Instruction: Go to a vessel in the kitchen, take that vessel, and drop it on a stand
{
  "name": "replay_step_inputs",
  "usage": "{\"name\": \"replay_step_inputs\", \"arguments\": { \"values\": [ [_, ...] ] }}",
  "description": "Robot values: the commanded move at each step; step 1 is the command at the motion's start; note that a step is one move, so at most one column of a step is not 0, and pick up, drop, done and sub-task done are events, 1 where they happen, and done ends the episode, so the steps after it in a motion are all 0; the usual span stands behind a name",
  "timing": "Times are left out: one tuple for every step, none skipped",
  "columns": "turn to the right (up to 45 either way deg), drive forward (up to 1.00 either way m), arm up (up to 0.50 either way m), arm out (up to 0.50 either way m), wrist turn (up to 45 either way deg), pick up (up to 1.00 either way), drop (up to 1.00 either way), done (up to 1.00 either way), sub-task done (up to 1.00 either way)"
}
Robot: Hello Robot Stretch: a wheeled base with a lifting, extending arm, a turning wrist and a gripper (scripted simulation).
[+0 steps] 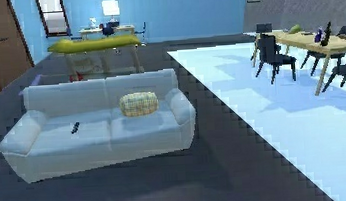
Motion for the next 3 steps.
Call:
{"name": "replay_step_inputs", "arguments": {
  "values": [
    [45.0, 0.00, 0.00, 0.00, 0.0, 0.00, 0.00, 0.00, 0.00],
    [45.0, 0.00, 0.00, 0.00, 0.0, 0.00, 0.00, 0.00, 0.00],
    [45.0, 0.00, 0.00, 0.00, 0.0, 0.00, 0.00, 0.00, 0.00]
  ]
}}
